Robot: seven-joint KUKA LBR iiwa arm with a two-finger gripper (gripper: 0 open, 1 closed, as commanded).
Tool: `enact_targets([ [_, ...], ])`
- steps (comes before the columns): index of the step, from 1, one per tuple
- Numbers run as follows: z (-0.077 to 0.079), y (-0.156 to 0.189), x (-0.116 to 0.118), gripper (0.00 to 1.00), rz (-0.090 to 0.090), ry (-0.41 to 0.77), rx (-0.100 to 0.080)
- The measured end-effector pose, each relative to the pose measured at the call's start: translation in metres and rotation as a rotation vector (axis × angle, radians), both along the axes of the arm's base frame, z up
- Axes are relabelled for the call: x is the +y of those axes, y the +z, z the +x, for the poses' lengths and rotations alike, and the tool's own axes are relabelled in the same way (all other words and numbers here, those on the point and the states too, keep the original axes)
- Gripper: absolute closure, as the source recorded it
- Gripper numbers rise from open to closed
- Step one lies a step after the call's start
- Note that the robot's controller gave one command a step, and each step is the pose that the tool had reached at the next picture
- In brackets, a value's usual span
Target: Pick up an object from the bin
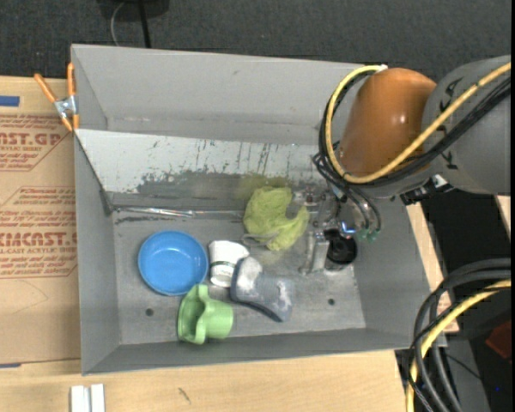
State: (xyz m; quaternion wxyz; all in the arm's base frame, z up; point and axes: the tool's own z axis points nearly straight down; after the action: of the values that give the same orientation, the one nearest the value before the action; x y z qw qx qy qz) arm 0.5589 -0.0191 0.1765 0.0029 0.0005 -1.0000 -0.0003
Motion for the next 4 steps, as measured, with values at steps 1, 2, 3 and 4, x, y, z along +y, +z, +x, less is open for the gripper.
enact_targets([
  [1,0.002,0.005,0.0,0.0,-0.001,0.0,-0.008],
  [2,-0.036,-0.068,0.028,0.0,0.001,-0.059,-0.01],
  [3,-0.051,-0.093,0.039,0.0,0.0,-0.104,-0.002],
  [4,-0.062,-0.07,0.039,0.0,-0.001,-0.348,-0.005],
])
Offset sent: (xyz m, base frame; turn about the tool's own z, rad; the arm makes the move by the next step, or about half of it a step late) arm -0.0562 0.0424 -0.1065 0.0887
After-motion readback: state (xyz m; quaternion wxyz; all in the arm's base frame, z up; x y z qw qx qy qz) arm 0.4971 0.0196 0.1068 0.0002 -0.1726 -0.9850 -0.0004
